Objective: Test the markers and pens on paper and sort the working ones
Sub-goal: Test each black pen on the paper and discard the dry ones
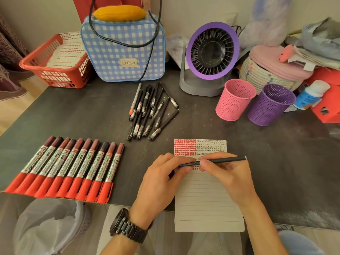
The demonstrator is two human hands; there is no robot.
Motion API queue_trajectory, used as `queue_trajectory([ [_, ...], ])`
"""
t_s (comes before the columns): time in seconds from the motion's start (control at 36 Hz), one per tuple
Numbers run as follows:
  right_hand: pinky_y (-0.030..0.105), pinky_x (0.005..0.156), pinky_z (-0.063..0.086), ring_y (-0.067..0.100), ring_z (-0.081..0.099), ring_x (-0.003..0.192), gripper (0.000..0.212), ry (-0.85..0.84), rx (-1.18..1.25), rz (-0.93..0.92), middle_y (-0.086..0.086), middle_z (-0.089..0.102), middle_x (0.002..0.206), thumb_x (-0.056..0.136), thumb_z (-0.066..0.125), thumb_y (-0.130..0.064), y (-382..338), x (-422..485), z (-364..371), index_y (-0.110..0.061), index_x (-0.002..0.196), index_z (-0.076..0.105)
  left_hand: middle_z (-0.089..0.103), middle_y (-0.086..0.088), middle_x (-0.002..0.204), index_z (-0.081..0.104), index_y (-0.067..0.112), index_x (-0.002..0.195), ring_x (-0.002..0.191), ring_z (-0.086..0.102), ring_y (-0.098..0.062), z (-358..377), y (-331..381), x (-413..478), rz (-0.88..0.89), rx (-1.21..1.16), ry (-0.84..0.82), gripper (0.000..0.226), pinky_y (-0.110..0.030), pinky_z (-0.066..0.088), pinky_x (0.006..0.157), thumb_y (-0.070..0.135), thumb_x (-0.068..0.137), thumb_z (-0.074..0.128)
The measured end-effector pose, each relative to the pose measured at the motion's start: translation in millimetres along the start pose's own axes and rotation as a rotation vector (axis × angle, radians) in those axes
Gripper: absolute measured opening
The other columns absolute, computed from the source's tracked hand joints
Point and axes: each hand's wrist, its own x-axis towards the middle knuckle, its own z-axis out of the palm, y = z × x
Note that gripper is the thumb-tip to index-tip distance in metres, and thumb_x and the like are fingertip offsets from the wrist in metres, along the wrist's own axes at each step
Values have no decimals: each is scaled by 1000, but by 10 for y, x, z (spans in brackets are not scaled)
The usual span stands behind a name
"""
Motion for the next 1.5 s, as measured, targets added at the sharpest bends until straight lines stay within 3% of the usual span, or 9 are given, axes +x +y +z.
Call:
queue_trajectory([
  [0.25,18,76,55,19,73,98,9,-56,-2,-30,2,79,96,83,78,-16,7,18,27,-20,90,82,64,24,109,67,44,122,99,59,-13,-31,17,5,-10,-10,-16,26,-29,48,83,42,98,58],
  [0.42,36,74,58,26,72,92,15,-18,-66,16,4,78,99,78,81,-22,28,23,35,-25,92,80,60,32,116,59,48,128,109,53,-4,-21,71,36,-11,85,-46,30,-16,43,85,51,98,54],
  [0.53,23,62,54,11,69,74,13,34,-4,50,0,77,86,83,83,-25,-3,18,1,-25,96,80,50,33,127,41,49,142,127,40,5,6,66,32,-57,171,-60,51,-12,41,95,49,94,59],
  [0.61,22,54,44,11,54,61,14,69,147,115,2,66,72,85,74,-25,-26,50,-100,-19,96,78,51,30,135,57,38,135,136,39,-2,42,59,29,-2,299,-57,43,-24,38,109,41,93,62],
  [0.78,30,68,58,22,71,88,16,137,388,330,14,73,103,87,70,-24,-133,-17,-548,-14,99,75,61,19,134,70,32,124,132,50,-12,144,-33,8,35,351,-13,34,-29,38,109,39,91,67],
  [0.97,27,73,60,18,74,82,11,201,-151,443,7,70,88,99,64,-10,-183,-362,-1163,-14,108,68,64,12,133,70,30,123,131,52,-18,133,-83,-9,63,382,-21,48,-40,40,111,52,91,42],
  [1.17,25,71,52,2,71,70,30,85,-783,470,-18,75,81,89,75,-32,-308,-430,-1395,-40,106,52,61,9,137,68,28,127,134,50,-20,85,-94,-9,37,364,-75,50,-49,40,112,52,93,40],
  [1.39,32,85,53,4,66,73,37,166,-1023,450,-19,72,82,88,77,-34,-288,-355,-1279,-26,123,68,59,9,140,66,28,130,136,47,-19,50,-43,11,27,368,-87,40,-47,37,115,46,97,52],
  [1.5,25,77,42,-7,60,75,30,169,-1114,459,-29,65,75,90,74,-37,-286,-348,-1280,-28,119,71,59,9,140,66,27,131,138,46,-19,45,-28,8,16,374,-86,37,-46,35,116,38,95,62],
])
